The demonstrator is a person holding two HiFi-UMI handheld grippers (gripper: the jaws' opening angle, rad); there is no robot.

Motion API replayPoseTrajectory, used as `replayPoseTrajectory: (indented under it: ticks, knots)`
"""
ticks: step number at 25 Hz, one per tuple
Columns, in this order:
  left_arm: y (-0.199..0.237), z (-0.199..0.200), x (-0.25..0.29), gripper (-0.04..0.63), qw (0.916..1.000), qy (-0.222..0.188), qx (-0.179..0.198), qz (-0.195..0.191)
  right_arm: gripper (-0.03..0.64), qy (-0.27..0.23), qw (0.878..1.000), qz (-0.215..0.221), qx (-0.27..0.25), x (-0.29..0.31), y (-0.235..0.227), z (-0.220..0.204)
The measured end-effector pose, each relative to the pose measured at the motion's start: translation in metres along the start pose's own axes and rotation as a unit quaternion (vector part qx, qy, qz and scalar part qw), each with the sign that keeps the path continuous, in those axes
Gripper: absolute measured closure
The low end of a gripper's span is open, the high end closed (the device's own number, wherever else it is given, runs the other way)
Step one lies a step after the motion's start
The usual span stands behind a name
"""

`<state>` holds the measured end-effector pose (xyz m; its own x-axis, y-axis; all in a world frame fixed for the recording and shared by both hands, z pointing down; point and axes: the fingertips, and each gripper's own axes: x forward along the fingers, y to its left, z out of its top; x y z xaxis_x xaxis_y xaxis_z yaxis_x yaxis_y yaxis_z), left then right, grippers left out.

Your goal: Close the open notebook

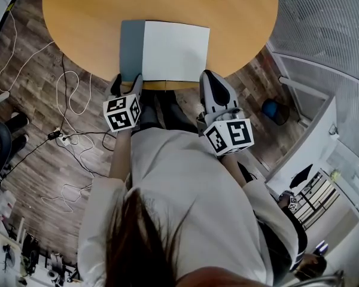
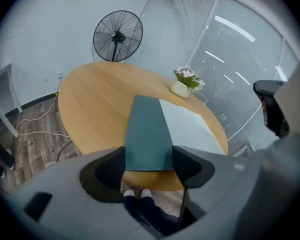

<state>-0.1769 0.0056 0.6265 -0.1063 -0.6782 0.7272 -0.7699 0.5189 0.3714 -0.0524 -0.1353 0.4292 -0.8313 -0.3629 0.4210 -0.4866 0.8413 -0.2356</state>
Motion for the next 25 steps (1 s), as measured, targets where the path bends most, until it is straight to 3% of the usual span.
replayPoseTrajectory:
  ticks: [10, 18, 25]
  knots:
    - [-0.012, 0.017, -0.010, 0.319, 0.9973, -0.025, -0.062, -0.030, 0.614, -0.006, 1.000, -0.004, 0.008, -0.003, -0.003, 0.001]
    - [-0.016, 0.038, -0.038, 0.456, 0.9976, -0.050, -0.026, -0.040, 0.614, -0.019, 0.999, -0.016, 0.021, -0.009, -0.009, 0.005]
    - [-0.046, 0.053, -0.059, 0.500, 0.9952, -0.055, 0.025, -0.077, 0.614, -0.035, 0.999, -0.026, 0.027, -0.019, -0.013, 0.009]
